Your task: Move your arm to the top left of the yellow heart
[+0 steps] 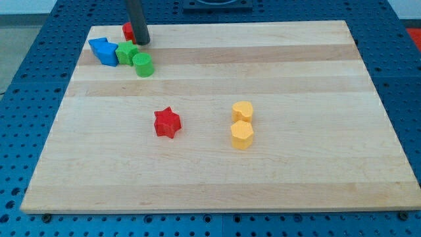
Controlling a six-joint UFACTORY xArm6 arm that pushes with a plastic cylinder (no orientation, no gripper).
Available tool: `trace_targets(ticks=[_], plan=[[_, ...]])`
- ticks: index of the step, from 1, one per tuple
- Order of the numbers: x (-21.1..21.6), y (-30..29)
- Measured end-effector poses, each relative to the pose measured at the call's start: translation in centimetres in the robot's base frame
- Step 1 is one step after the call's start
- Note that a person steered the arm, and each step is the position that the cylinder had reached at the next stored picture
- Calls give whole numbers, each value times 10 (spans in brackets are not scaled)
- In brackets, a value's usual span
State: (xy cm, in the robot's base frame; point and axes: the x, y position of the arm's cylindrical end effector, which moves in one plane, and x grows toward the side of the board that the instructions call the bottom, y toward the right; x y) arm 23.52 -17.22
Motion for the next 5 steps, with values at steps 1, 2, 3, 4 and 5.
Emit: trace_targets(ticks=[1,2,3,4,5], plan=[[-10,-3],[-11,1],[-11,10],[-18,25],[-19,23]])
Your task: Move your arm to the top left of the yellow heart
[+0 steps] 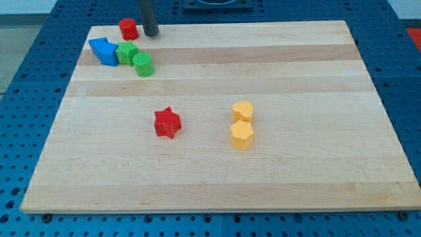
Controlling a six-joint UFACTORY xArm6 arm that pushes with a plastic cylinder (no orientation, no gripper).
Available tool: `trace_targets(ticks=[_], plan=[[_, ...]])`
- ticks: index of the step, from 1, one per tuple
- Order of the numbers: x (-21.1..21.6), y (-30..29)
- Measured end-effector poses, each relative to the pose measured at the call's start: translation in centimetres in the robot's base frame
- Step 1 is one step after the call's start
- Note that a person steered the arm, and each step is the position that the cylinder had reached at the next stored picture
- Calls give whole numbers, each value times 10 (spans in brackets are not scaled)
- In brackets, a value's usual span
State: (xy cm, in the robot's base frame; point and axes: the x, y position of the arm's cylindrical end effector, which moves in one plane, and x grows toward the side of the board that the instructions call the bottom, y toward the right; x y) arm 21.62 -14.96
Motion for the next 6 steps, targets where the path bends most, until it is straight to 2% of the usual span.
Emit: trace_targets(ticks=[1,2,4,6], plan=[[2,31],[21,97],[118,172],[199,159]])
